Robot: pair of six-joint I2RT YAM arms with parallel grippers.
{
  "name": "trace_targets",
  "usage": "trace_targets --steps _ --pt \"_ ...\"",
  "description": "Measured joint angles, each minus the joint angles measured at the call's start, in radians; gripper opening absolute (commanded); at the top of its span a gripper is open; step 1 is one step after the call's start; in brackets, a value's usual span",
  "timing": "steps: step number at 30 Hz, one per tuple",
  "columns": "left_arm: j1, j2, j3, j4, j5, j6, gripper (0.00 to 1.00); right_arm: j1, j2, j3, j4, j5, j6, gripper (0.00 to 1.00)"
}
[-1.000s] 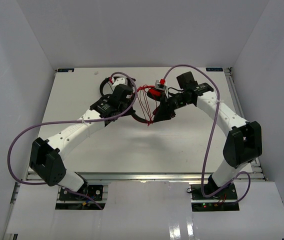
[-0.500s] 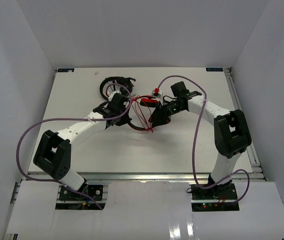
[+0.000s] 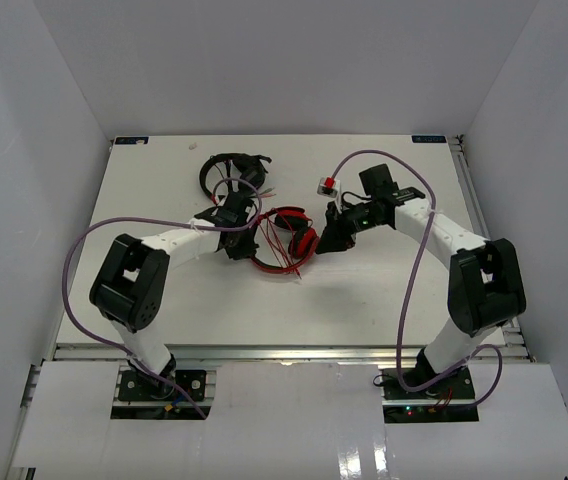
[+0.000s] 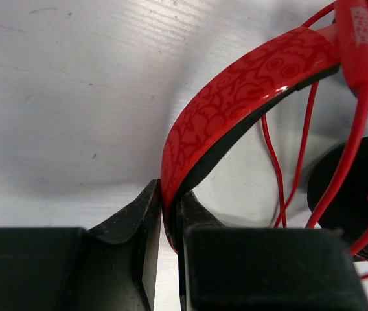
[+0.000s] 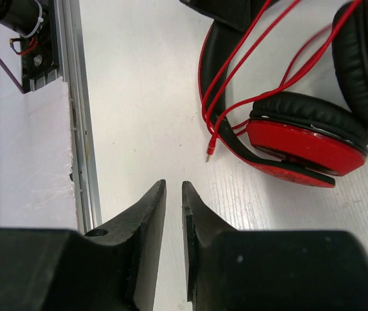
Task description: Wrap the headphones
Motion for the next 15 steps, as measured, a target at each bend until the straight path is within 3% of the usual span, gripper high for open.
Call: trace_targets --steps 3,5,7,12,15 --pt "0.001 0.005 0.003 0.004 0.013 0.009 0.25 -0.016 -0.053 -0.025 -0.006 0.001 -0.018 0.28" --pt "0.002 0.013 0.012 -0.004 0.020 0.015 0.50 -0.031 -0.091 -0.048 -0.012 0.002 -0.025 0.29" --pt "0.003 0.023 0.025 -0.011 0.026 0.023 0.64 -0.045 -0.128 -0.071 -0.017 0.002 -0.030 0.29" --pt "0.003 0.030 0.037 -0.025 0.042 0.034 0.81 -0.087 -0.205 -0.118 -0.025 0.001 -0.045 0.32" --pt "0.003 0.017 0.038 -0.039 0.049 0.050 0.90 -0.112 -0.237 -0.127 -0.041 0.003 -0.053 0.41"
